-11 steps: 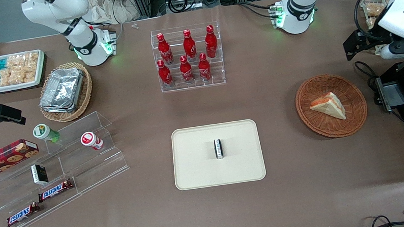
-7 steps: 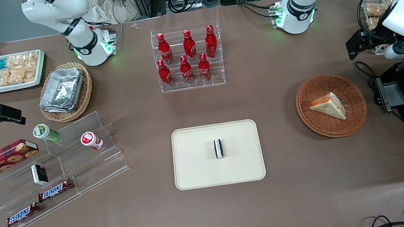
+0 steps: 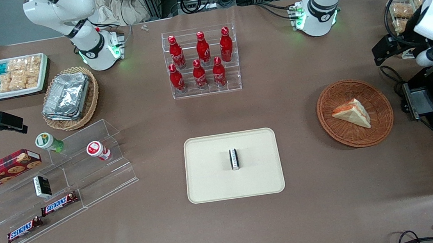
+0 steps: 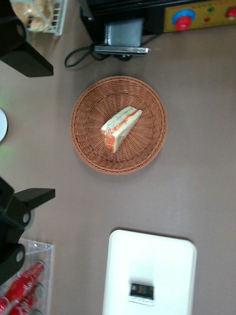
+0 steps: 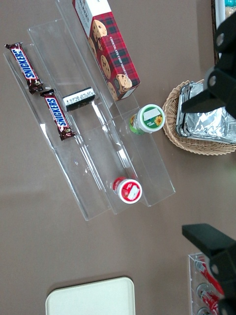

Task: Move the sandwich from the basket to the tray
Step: 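Move the left gripper toward the wicker basket holding the sandwich, then lower the open left gripper over the wrapped sandwich and close on it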

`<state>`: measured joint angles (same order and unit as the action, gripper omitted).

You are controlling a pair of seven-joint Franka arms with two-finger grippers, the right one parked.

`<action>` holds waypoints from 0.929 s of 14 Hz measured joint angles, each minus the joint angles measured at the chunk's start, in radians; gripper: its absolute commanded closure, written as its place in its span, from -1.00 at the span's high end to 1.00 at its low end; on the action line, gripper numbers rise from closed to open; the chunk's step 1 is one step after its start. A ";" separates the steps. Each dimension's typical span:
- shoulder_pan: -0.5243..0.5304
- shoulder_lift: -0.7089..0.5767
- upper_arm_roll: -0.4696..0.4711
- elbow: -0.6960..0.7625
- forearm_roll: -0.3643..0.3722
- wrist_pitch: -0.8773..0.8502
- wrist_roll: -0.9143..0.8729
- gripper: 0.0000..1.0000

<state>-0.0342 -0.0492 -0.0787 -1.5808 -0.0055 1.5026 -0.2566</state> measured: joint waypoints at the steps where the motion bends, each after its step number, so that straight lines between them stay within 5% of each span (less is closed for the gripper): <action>1: 0.000 0.000 0.011 0.000 0.000 0.000 -0.055 1.00; 8: 0.002 0.001 0.086 -0.130 -0.036 0.052 -0.432 1.00; 13: 0.003 -0.070 0.126 -0.431 -0.037 0.324 -0.552 1.00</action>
<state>-0.0315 -0.1195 0.0476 -2.0114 -0.0426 1.8264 -0.8088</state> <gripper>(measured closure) 0.000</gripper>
